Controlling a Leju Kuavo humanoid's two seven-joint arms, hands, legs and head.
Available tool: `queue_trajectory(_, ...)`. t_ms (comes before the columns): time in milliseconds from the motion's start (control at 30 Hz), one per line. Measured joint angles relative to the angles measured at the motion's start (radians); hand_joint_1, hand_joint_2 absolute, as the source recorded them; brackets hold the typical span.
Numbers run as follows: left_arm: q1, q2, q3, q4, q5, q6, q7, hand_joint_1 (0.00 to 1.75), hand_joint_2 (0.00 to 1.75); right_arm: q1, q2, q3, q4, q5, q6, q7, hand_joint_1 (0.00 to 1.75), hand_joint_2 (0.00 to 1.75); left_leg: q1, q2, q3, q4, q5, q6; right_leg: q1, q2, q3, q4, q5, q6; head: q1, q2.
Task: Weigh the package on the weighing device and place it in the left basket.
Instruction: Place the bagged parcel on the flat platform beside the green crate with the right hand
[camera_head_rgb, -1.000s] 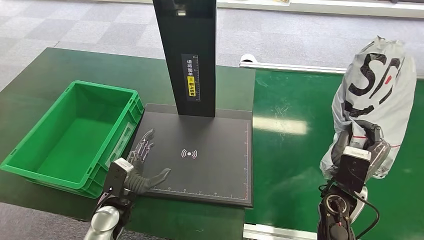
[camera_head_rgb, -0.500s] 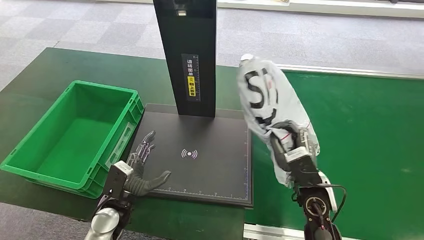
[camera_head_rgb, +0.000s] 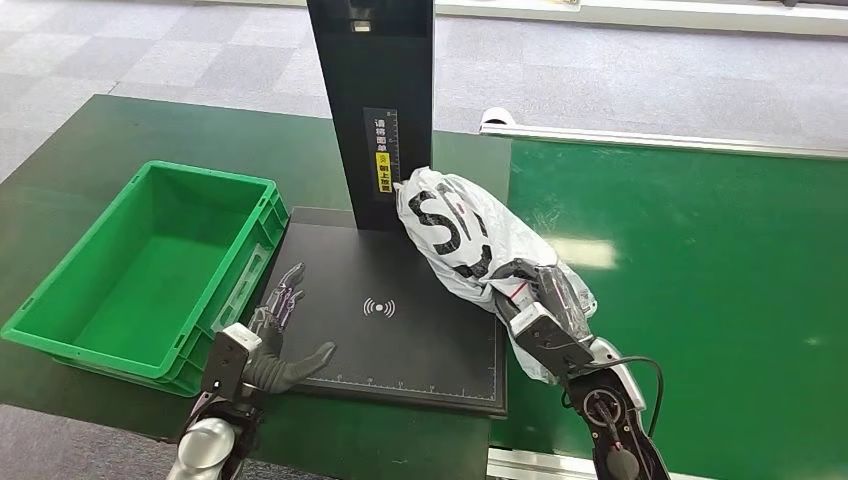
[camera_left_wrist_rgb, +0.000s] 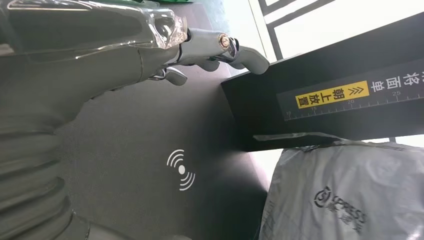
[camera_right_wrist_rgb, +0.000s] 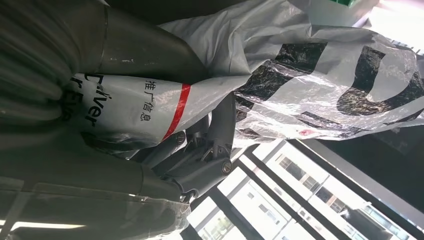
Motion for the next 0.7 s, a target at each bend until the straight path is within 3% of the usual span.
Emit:
queue_trajectory(433, -0.003, -0.001, 0.008, 0.0, 0.019, -0.002, -0.002, 0.0, 1.75, -0.032, -0.007, 0.045, 0.086, 0.05, 0.042, 0.018, 1.75, 1.75, 0.0, 0.0, 0.0, 0.0, 0.0, 0.0, 0.0, 0.0, 0.0, 0.0, 0.0, 0.0, 0.0, 0.0)
queue_trajectory(700, -0.053, -0.004, 0.013, 0.039, 0.031, -0.001, -0.007, 0.0, 1.75, -0.044, -0.033, 0.106, 0.173, 0.001, 0.221, 0.018, 1.75, 1.75, 0.0, 0.0, 0.0, 0.0, 0.0, 0.0, 0.0, 0.0, 0.0, 0.0, 0.0, 0.0, 0.0, 0.0)
